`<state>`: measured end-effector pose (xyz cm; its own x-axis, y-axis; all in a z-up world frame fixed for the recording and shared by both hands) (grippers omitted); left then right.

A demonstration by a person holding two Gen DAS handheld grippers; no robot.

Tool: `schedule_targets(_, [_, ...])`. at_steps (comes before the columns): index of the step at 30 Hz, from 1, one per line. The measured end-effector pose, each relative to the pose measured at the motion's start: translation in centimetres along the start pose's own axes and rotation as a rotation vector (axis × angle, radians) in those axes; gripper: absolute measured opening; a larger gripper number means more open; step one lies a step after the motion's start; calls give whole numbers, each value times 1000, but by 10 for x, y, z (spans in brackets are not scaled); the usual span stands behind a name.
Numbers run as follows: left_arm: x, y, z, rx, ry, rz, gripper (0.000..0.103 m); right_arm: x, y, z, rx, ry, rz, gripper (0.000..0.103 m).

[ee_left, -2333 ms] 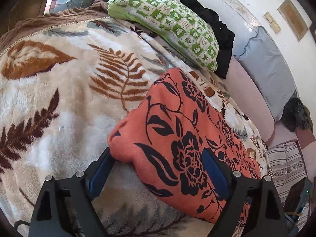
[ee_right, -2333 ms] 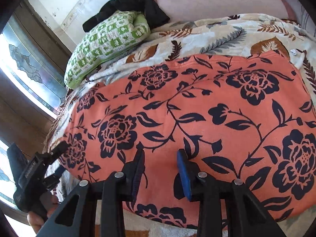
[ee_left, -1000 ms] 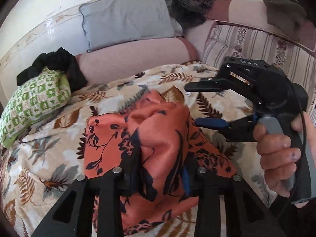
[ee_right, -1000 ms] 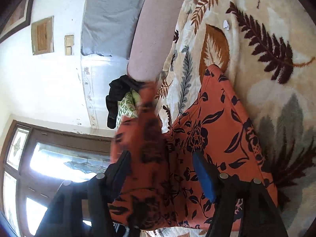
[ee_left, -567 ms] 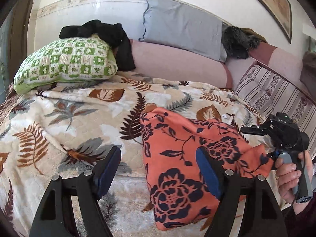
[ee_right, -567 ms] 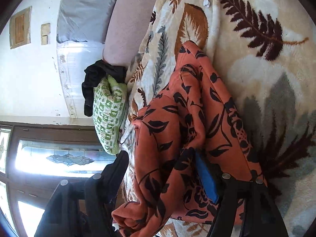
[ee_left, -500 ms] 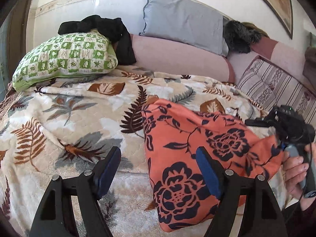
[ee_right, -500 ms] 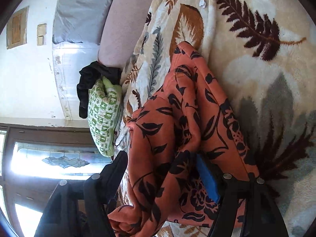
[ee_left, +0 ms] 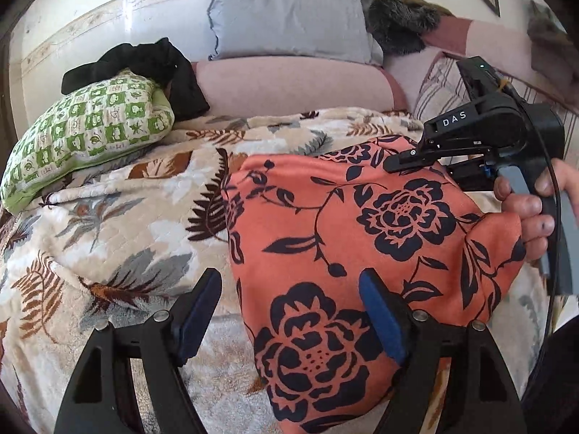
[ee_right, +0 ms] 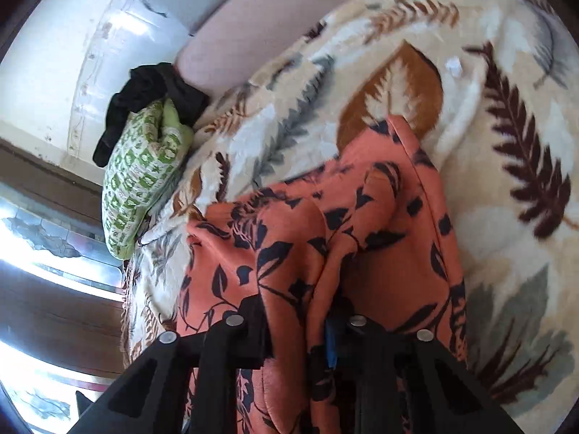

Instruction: Fold small clothes

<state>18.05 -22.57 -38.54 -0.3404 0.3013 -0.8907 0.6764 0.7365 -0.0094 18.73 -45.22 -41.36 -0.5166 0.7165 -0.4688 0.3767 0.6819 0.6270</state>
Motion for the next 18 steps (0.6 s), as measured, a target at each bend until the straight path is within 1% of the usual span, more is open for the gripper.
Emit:
schedule_targets(1, [-6, -1, 0, 3, -24, -13, 79, -10, 14, -10, -16, -66, -71, 20])
schedule_targets(2, [-9, -4, 1, 15, -33, -26, 79, -22, 30, -23, -35, -152, -148, 19])
schedule_targets(4, [-7, -16, 7, 51, -19, -38, 81, -39, 49, -49, -41, -290, -267, 19])
schedule_targets(5, [-2, -22, 12, 59, -2, -32, 82, -44, 52, -57, -39, -337, -305, 19])
schedule_targets(6, [4, -27, 18, 61, 26, -17, 82, -47, 46, -56, -15, -346, -328, 19])
schedule_targets(7, [13, -31, 26, 54, 69, 6, 83, -45, 31, -45, 31, -299, -330, 19])
schedule_targets(8, [21, -33, 32, 33, 103, 35, 86, -37, 8, -25, 80, -196, -298, 24])
schedule_targets(9, [26, -34, 34, 37, 117, 42, 87, -24, -24, -3, 145, -54, -224, 27])
schedule_targets(10, [26, -35, 34, 50, 115, 23, 87, -11, -55, 11, 204, 64, -114, 30])
schedule_targets(11, [25, -32, 33, 55, 121, 2, 87, -10, -68, 13, 187, 80, -7, 37])
schedule_targets(12, [24, -31, 31, 72, 128, -22, 87, -18, -72, 4, 150, 51, 52, 46])
schedule_targets(13, [20, -30, 27, 94, 122, -51, 87, -30, -73, -13, 155, -9, 57, 50])
schedule_targets(14, [16, -27, 24, 109, 104, -82, 87, -44, -70, -34, 169, -109, 23, 53])
schedule_targets(15, [10, -23, 20, 115, 78, -114, 87, -57, -62, -55, 165, -222, -27, 53])
schedule_targets(16, [4, -20, 16, 119, 59, -142, 87, -65, -50, -71, 135, -306, -65, 53])
schedule_targets(17, [-1, -17, 12, 119, 44, -164, 87, -68, -39, -81, 84, -345, -71, 53])
schedule_targets(18, [-5, -13, 10, 107, 31, -174, 87, -68, -28, -82, 13, -348, -58, 53])
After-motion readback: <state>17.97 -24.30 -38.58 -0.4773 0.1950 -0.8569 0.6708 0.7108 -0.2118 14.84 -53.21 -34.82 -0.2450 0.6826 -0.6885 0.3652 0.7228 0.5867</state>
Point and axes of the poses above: each gripper's, at about its wrist camera, not at the fingertips, and z roughly the way its jaws point, y to its left, x to its underside, the point moved 9 cm from there along z, roughly the way its jaws point, and after that the axes turned 11 degrees about -y, right-handed, at the moved point
